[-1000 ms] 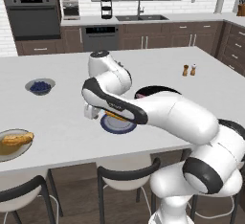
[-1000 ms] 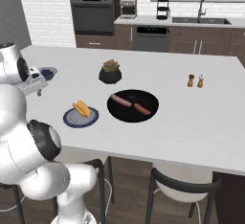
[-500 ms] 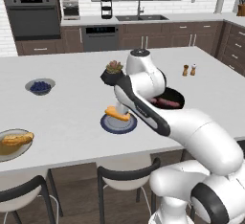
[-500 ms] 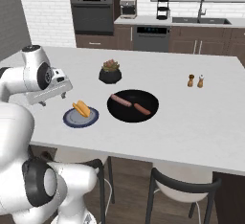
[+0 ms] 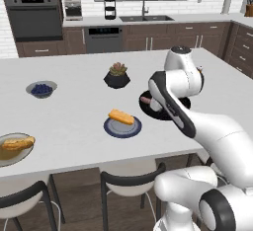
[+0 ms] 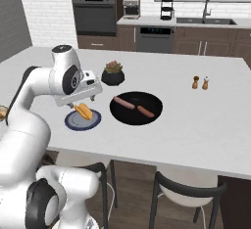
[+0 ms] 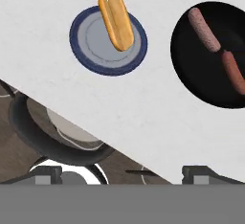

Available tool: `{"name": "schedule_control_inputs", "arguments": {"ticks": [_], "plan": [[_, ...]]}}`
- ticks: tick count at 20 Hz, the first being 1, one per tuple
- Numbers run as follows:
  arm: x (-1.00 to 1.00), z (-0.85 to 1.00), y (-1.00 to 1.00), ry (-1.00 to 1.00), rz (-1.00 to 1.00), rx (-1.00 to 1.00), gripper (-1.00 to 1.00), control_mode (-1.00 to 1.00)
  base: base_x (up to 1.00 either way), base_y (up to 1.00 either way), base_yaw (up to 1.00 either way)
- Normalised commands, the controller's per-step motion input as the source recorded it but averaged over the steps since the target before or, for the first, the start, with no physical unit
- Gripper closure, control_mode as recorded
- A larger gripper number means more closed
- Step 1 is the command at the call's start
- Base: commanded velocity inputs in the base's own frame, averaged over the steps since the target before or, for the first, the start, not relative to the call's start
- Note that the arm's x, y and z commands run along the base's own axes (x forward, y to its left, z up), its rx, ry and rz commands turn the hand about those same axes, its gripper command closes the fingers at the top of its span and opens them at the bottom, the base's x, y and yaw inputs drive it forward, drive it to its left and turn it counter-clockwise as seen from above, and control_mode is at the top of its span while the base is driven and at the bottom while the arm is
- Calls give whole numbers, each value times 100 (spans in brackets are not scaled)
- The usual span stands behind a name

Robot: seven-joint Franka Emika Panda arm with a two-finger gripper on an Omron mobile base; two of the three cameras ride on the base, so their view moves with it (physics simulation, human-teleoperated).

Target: Place one bun and one sausage from the bowl on each plate.

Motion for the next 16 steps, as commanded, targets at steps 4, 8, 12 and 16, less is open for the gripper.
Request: {"name": "schedule_control_inputs", "arguments": {"ticks": [4, 8, 12, 16], "plan": [[15, 18, -100, -6, -14, 1, -100, -100, 0, 0, 0], [36, 8, -73, -3, -10, 5, -100, -100, 0, 0, 0], [77, -46, -19, -1, 0, 7, -100, -100, 0, 0, 0], [97, -54, -3, -1, 1, 10, -100, -100, 0, 0, 0]]}}
